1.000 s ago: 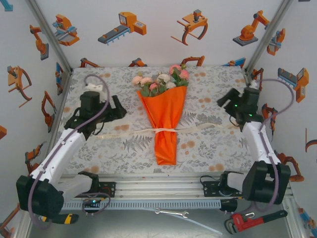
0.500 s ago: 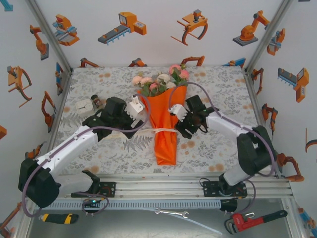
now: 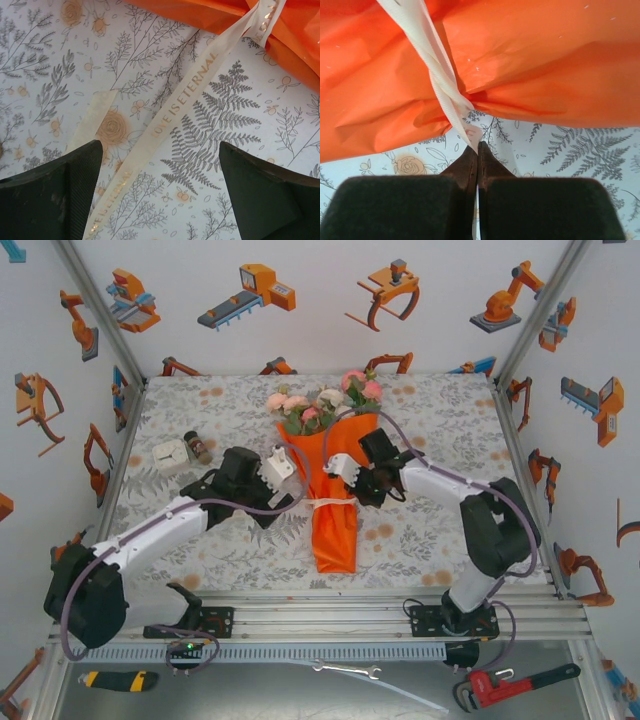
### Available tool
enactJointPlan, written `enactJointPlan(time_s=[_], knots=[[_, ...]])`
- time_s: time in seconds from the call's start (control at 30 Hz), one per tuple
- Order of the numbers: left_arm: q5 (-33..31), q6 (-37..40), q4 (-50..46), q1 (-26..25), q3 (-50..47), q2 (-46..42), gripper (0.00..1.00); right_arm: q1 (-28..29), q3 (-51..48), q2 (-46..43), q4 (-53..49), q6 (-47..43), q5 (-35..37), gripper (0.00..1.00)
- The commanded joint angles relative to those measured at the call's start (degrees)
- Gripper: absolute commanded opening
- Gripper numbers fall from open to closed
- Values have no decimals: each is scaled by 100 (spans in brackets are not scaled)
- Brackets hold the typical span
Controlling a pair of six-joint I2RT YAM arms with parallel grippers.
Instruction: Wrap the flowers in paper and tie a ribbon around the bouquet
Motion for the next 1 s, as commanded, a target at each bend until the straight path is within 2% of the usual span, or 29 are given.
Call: enactJointPlan(time_s=[0.0,0.13,0.3,0.37,0.43,0.5,0.57,0.63,0.73,0.77,0.83,0.97], knots=[[332,2,501,-28,94,454,91,-4,-247,-452,454,339,-451,0],[562,-133,1131,-92,168,1061,99,-7,-562,-622,1348,1237,-760,0],[572,-379,1774,-227,212,1550,97,-2,-1039,-820,2506,2312,-1113,0],[603,-438,1878,-287,272,1742,100,-2,-1148,-871,2831,2609,-1177,0],[538,-533,1948,-344,313,1915,89,-3,-1242,-956,3088,2888,-1159,0],[462,-675,2075,-355,268,1993,62,-2,-1315,-1056,3321,3176,-1035,0],[301,-849,2239,-355,118,1917,27,-3,-1395,-1171,3548,3530,-731,0],[55,-993,2262,-356,-55,1734,2,-9,-1477,-1300,3672,4032,42,0],[-554,-1597,2125,-319,-248,1455,0,-164,-1644,-1409,3776,5291,1395,0],[-573,-1838,2027,-257,-273,1401,0,-263,-1689,-1387,3717,5731,1771,0],[-665,-2197,1997,-175,-394,1310,0,-436,-1672,-1253,3452,6129,2156,0],[-962,-2932,2253,43,-853,952,0,-564,-1400,-973,2515,6704,3419,0]])
